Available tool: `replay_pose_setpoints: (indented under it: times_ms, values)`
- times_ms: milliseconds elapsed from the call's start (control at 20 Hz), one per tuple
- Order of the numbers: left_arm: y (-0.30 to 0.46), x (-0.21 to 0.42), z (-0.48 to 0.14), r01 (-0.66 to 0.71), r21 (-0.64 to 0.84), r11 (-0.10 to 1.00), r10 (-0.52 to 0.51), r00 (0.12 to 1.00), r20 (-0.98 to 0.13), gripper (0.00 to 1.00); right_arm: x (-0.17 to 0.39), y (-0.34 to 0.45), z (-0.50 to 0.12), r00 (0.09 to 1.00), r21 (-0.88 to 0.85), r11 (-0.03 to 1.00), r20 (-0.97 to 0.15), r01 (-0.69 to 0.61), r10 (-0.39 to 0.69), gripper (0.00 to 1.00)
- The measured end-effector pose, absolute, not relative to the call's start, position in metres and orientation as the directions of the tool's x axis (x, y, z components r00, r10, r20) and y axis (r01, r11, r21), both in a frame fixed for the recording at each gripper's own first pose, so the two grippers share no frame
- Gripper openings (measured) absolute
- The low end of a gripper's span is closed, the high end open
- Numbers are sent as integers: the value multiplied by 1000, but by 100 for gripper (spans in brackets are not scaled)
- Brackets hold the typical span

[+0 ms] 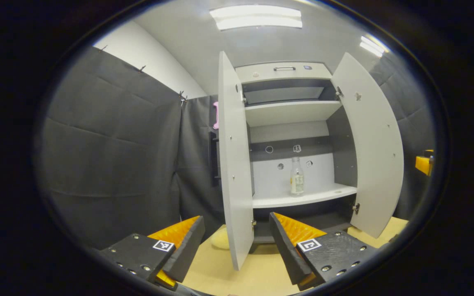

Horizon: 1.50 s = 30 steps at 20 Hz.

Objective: Grasp the bottle in the cabinet with the left hand and place it on the coaster, then close the right door with the right hand and the left door with the left hand.

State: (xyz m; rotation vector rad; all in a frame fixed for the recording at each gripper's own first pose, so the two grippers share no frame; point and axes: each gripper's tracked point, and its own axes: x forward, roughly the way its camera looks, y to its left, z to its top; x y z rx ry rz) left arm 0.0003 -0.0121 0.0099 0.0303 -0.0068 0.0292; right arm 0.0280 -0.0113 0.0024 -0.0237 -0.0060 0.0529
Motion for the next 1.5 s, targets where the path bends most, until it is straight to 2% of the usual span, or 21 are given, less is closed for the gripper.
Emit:
replay_pose_setpoints:
  times_ms: [250,500,800,900,1200,1500]
  values:
    - [-19,3,18,-6,19,1000,6,1000,24,92,29,-13,-3,998,-29,997,-6,-66,66,99]
    - [-60,27,27,20,-6,1000,-20,1000,22,90,30,-30,-7,995,-87,992,6,-94,95,97]
    - [-99,35,38,29,19,999,-29,999,27,92,33,-50,-16,991,-66,989,-5,-131,131,97]
    - [-109,39,46,45,19,999,-45,998,36,90,32,-53,-17,991,-56,989,-9,-136,136,97]
    - [-133,80,66,86,3,996,-86,994,70,90,32,-66,-21,994,-59,992,-15,-110,110,97]
    - [-154,132,83,145,9,989,-145,985,93,92,40,-81,-23,999,-61,997,-26,-41,40,97]
